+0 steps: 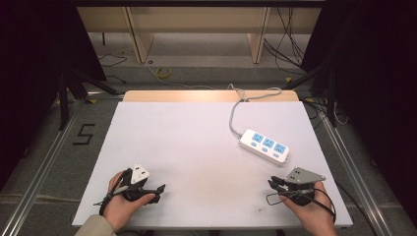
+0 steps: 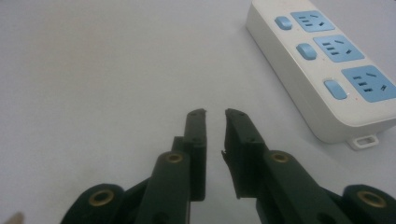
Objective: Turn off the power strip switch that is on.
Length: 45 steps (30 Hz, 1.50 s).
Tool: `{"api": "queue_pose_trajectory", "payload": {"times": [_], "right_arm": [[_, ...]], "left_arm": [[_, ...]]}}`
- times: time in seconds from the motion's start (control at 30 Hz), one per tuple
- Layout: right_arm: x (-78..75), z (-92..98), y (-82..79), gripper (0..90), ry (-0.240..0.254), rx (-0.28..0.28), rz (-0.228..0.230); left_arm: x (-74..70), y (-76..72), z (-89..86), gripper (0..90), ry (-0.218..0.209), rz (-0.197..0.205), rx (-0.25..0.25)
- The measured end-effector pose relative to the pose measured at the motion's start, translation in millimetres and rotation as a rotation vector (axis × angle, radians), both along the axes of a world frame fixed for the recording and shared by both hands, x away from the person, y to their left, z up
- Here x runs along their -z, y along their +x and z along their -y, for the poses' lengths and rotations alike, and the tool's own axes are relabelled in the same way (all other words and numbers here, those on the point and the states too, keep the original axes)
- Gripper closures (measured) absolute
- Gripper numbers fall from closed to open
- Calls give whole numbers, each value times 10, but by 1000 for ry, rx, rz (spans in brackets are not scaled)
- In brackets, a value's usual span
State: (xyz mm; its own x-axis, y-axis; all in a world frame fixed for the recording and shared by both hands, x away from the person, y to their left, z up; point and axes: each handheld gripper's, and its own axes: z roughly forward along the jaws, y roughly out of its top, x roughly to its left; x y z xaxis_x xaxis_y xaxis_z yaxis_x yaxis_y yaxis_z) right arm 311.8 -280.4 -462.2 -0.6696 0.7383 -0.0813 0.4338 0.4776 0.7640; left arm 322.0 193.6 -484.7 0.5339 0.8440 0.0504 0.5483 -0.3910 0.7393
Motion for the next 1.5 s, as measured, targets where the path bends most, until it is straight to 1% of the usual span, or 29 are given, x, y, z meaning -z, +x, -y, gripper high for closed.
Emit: {"api": "queue_pose_trajectory", "payload": {"times": [0.03,0.07,0.13,0.3,0.47,0.57,0.83,0.93,1.13,1.5], "right_arm": [[0,0,0,814,0,0,0],[-7,7,4,865,-7,3,3],[-21,17,1,900,-12,13,11],[-47,24,-1,900,-17,27,5],[-64,20,12,900,-21,43,-16],[-73,17,21,900,-21,49,-20],[-120,8,57,900,-42,62,-33],[-129,11,72,900,-54,64,-31],[-139,19,98,900,-54,78,-42],[-169,31,154,900,-56,95,-47]], "left_arm": [[0,0,0,160,0,0,0],[2,1,2,160,-3,0,-5],[1,0,2,160,-3,-1,-6],[-3,-1,0,160,0,0,-5],[-3,1,-6,160,0,2,-9],[-4,2,-6,161,0,0,-9],[-5,1,-5,161,4,2,-8],[-4,3,-3,161,6,1,-5],[-4,1,-3,161,5,2,-7],[-5,3,-3,161,9,1,-5]]}}
